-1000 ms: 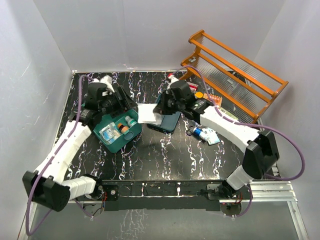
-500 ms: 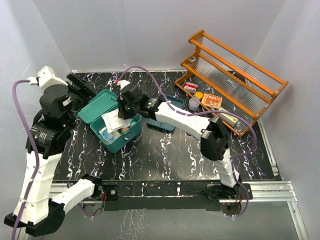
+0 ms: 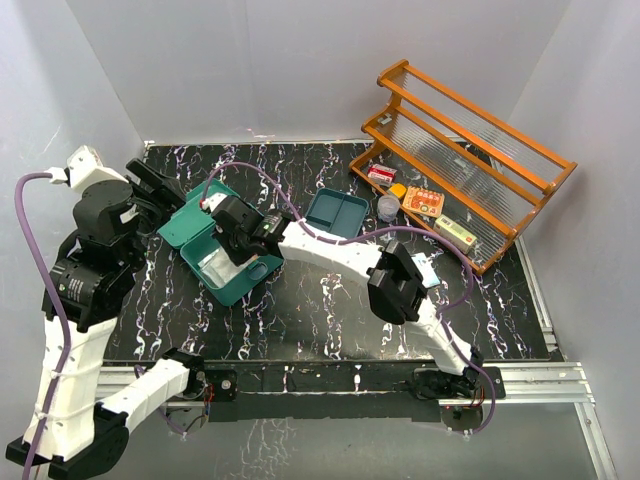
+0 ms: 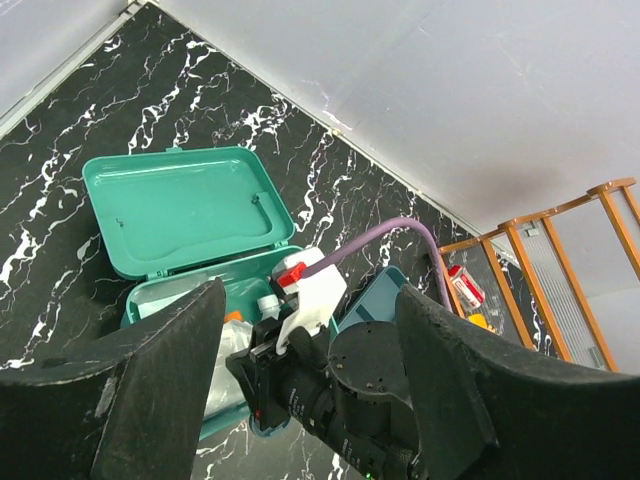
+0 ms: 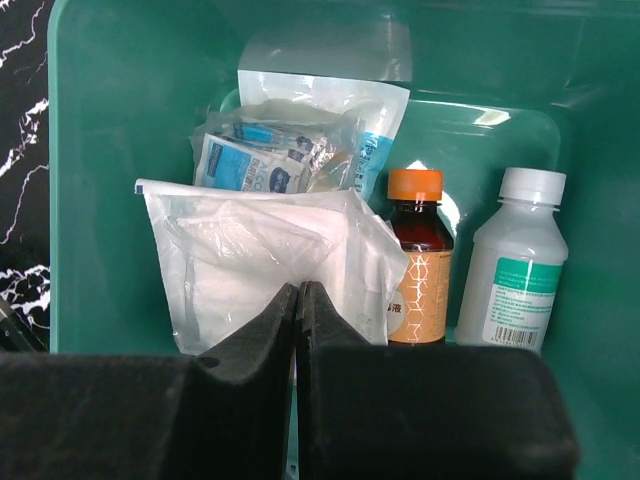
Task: Organize the medicine kit
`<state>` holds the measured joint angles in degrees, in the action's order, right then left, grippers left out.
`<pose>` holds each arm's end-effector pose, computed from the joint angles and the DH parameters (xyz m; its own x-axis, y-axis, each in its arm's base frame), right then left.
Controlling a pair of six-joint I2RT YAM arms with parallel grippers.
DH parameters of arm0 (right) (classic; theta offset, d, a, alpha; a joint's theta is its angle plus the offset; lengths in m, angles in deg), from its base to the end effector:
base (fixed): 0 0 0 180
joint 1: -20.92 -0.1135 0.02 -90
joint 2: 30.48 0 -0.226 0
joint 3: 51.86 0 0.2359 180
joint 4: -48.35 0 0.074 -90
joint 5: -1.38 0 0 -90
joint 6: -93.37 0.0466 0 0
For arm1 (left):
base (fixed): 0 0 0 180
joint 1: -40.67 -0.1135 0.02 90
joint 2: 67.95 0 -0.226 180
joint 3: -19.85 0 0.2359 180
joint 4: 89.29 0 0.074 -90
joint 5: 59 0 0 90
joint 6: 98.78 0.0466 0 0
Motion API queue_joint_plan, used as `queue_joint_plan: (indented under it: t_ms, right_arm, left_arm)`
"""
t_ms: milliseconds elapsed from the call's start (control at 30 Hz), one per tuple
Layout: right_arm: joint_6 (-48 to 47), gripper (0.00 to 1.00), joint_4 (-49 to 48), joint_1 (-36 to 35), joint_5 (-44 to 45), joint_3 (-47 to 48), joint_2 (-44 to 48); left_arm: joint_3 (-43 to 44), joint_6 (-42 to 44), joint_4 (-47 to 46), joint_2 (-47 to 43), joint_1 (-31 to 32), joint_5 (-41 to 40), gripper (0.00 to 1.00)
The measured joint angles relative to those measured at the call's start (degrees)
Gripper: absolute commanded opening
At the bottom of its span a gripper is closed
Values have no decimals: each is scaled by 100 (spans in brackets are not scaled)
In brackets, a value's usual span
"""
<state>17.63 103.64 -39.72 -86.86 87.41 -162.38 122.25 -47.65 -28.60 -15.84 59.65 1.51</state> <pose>0.2394 0.4226 0.2225 -0.5648 -0.5018 -0.6551 -0.7449 0.6517 0.1430 0.1442 -0.0253 0.4527 -0.0232 -0.5697 -0.8215 -0.2432 0.8003 -0.5481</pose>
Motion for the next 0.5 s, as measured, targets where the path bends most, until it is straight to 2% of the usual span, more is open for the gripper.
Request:
queue_joint_plan:
  t_ms: [300,500]
  right_arm:
    - [-216,1,-20,7,-529,59,-125]
    - [85,12,-37,13,-612,164,-350]
  left_arm:
    - [0,-127,280,-37,0,195,67]
    - [0,-210,341,-31,0,297,67]
